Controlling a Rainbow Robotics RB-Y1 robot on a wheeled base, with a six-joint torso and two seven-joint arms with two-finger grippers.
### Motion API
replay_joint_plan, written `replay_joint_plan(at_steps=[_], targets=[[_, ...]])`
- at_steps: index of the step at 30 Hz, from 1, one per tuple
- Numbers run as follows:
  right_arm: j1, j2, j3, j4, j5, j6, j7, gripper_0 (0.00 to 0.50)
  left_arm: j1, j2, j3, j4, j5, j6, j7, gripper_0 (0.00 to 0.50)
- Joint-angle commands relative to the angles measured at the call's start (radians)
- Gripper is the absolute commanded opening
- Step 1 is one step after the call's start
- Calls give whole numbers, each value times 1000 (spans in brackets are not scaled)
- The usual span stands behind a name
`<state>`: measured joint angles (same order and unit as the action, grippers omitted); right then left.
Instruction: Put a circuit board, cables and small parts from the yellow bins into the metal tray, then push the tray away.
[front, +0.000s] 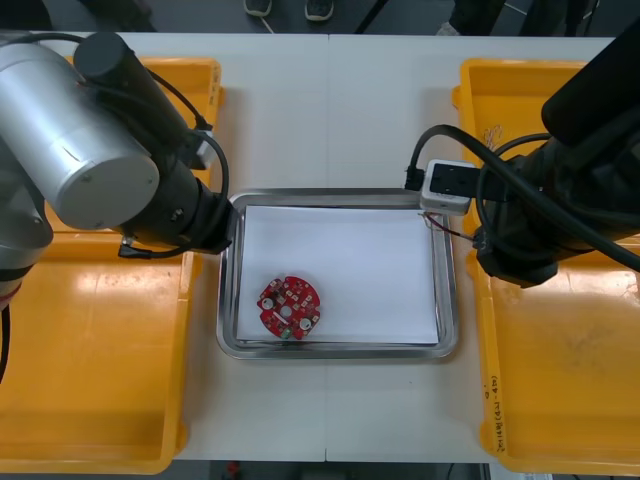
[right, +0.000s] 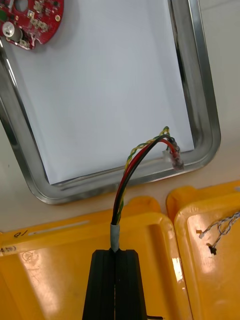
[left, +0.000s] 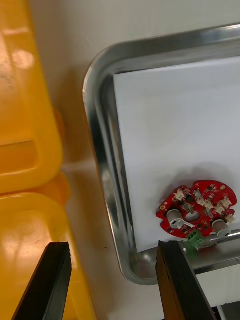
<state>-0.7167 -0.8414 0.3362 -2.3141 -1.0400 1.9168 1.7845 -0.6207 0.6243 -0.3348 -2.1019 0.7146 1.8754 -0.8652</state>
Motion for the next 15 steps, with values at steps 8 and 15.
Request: replay_joint_plan(at_steps=[8, 15], targets=[[-129, 156, 215, 1, 178, 3, 90, 0, -33, 64, 171, 56, 9, 10, 63, 500], [-147, 203, 322, 13, 250, 3, 125, 0, -34, 95, 209, 186, -4, -93, 32, 500]])
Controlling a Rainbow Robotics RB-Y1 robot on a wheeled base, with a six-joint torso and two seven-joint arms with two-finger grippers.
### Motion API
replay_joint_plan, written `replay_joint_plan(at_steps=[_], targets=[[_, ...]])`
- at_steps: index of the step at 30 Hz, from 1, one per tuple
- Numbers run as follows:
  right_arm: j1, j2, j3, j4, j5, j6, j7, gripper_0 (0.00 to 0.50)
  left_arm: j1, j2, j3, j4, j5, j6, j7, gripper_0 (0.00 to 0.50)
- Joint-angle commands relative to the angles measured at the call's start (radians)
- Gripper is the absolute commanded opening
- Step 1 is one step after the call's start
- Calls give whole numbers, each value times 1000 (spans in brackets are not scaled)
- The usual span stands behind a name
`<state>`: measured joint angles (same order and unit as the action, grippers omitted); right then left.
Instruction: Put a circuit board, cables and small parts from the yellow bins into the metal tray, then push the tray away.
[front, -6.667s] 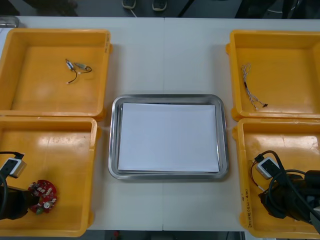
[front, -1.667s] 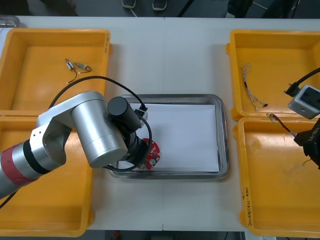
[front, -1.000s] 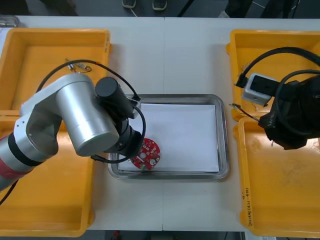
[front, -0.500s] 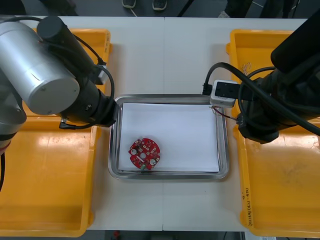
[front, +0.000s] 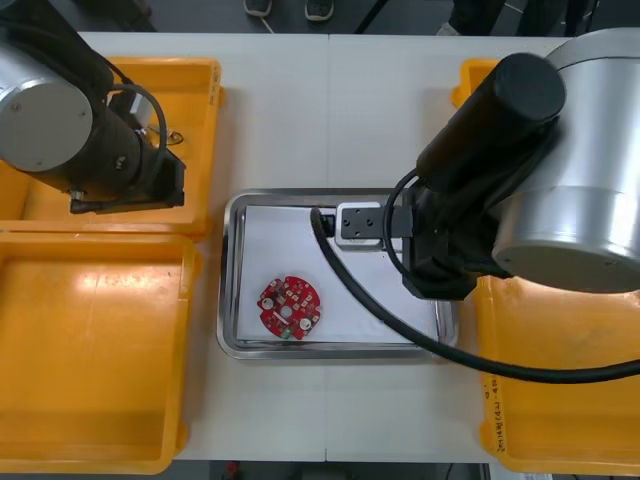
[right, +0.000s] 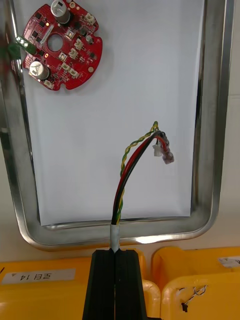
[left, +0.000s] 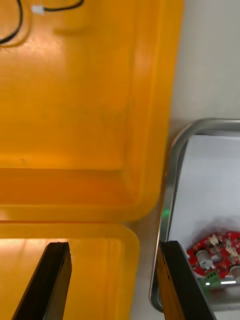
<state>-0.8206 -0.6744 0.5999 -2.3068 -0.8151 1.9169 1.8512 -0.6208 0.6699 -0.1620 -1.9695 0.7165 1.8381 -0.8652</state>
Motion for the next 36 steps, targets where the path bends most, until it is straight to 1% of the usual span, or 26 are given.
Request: replay_joint_plan(at_steps=[1, 5, 11, 17, 22, 27, 31, 36], targets=[[-43, 45, 72, 17, 30, 3, 62, 0, -36, 53, 39, 80, -14, -80, 28, 500], [-43, 61, 107, 52, 31, -27, 79, 0, -63, 57, 39, 173, -35, -145, 12, 500], [-41, 58, 179, 110, 48, -107, 94, 0, -135, 56, 39, 293, -58, -191, -6, 500], [-41, 50, 241, 165, 74, -199, 100, 0, -200, 56, 39, 425, -57, -257, -17, 500], [-41, 45, 276, 221, 80, -234, 114, 0, -246, 56, 39, 535, -58, -321, -31, 500], [-41, 32, 321, 268, 88, -286, 129, 0, -289, 48, 39, 644, -58, -378, -49, 500], [-41, 7, 370, 276, 128, -340, 141, 0, -320, 27, 39, 735, -71, -430, -69, 500], [-41, -14, 386, 288, 136, -348, 148, 0, -352, 7, 27, 833, -91, -500, -89, 500]])
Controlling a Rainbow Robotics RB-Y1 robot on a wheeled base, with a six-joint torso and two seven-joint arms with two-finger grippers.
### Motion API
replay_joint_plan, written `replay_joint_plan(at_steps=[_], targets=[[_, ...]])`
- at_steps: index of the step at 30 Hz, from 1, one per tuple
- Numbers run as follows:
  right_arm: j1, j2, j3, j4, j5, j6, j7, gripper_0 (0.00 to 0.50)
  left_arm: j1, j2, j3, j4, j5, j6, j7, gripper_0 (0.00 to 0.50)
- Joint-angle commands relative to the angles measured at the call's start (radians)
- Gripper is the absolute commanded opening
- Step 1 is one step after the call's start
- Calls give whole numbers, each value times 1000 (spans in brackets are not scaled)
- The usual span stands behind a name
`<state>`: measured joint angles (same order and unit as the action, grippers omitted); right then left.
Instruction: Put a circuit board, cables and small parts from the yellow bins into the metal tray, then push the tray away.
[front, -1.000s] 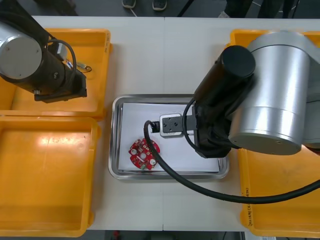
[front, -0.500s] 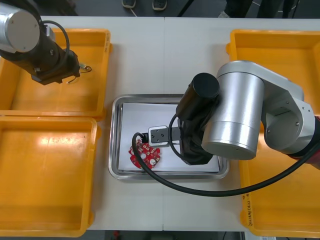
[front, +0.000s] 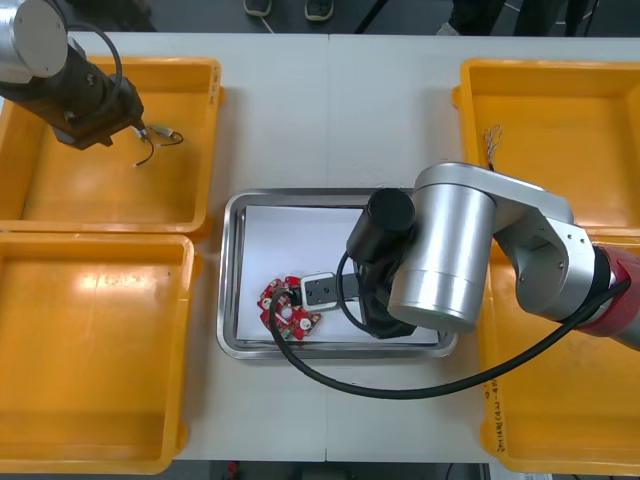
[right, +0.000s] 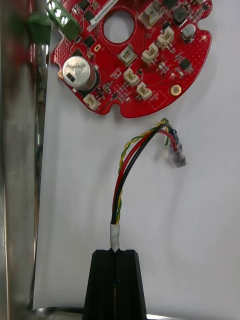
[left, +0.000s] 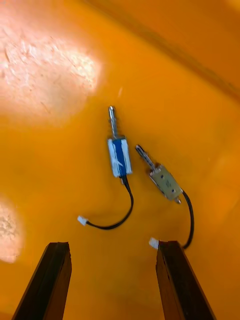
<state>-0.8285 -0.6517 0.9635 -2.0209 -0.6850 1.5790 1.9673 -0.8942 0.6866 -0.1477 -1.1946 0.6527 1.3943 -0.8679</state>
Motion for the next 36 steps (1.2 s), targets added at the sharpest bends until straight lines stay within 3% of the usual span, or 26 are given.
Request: replay_joint_plan(at_steps=[1, 9, 17, 25, 36], targets=[[-34, -39, 26, 8, 1, -10, 35, 0, -89, -15, -4, 86, -34, -81, -91, 500], [-34, -36, 34, 53, -2, -13, 39, 0, -114, -39, -70, 201, -41, -224, -100, 500], [-27, -23, 40, 84, -7, -30, 33, 0, -115, -52, -118, 225, -44, -270, -105, 500], [-27, -22, 46, 119, -77, -48, 25, 0, -114, -56, -151, 250, -50, -316, -109, 500], [-27, -20, 55, 119, -70, -63, 12, 0, -114, -67, -190, 308, -54, -393, -123, 500]])
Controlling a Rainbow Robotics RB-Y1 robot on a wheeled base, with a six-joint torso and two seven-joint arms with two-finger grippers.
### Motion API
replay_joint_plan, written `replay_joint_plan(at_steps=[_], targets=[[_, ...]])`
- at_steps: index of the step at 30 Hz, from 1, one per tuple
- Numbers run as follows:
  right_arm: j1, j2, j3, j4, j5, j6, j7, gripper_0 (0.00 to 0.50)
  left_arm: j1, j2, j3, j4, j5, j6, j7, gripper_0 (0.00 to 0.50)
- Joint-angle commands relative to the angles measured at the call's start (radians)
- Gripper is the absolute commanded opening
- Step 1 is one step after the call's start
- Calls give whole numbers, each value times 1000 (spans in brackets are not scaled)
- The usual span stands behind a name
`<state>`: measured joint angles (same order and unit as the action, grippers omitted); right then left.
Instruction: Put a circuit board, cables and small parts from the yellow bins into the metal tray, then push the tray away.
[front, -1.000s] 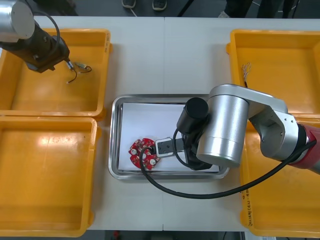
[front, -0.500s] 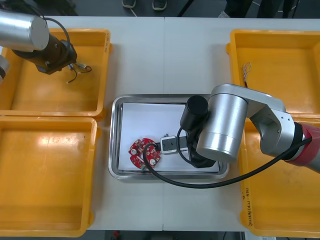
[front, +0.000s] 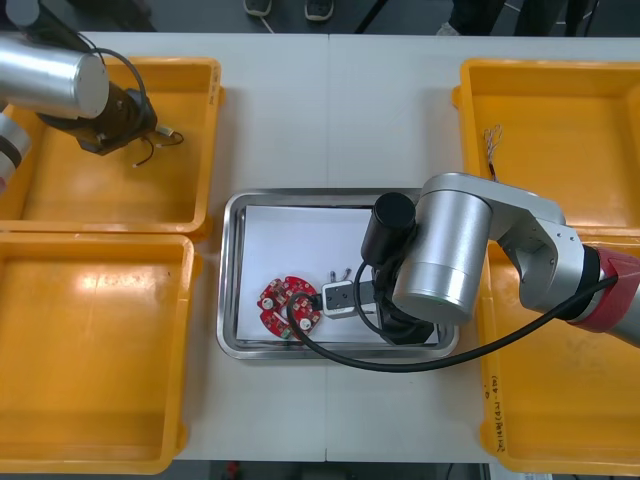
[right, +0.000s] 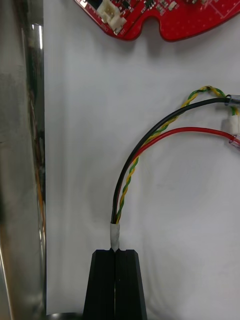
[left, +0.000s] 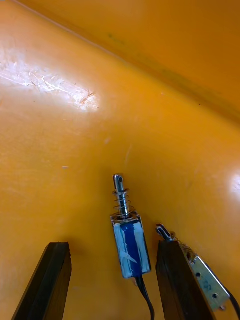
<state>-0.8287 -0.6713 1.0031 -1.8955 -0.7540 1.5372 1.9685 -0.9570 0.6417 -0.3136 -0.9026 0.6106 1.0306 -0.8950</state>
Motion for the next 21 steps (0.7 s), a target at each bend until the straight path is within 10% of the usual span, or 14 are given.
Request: replay_joint_plan(at_steps=[1, 4, 6, 8, 10, 11, 13, 21], targets=[[-27, -1, 17, -7, -1, -25, 10, 0, -51, -22, -25, 17, -12, -30, -96, 500], [-27, 1, 15, -8, 2, -32, 10, 115, -51, -22, -38, 25, -11, -41, -99, 500], [-27, 4, 15, -8, 9, -31, 10, 387, -51, -22, -45, 33, -12, -50, -99, 500], [-27, 4, 15, -8, 12, -32, 9, 500, -51, -25, -47, 42, -12, -60, -101, 500], [-27, 4, 15, -10, 12, -31, 6, 500, -51, -27, -47, 44, -17, -63, -102, 439], [-27, 4, 15, -10, 12, -31, 6, 500, -51, -28, -47, 44, -18, -63, -102, 235], [-27, 4, 15, -10, 10, -29, 1, 500, -51, -28, -45, 45, -18, -61, -104, 1], [-27, 4, 9, -45, 35, -14, -14, 500, -51, -27, -45, 44, -9, -61, -105, 0]])
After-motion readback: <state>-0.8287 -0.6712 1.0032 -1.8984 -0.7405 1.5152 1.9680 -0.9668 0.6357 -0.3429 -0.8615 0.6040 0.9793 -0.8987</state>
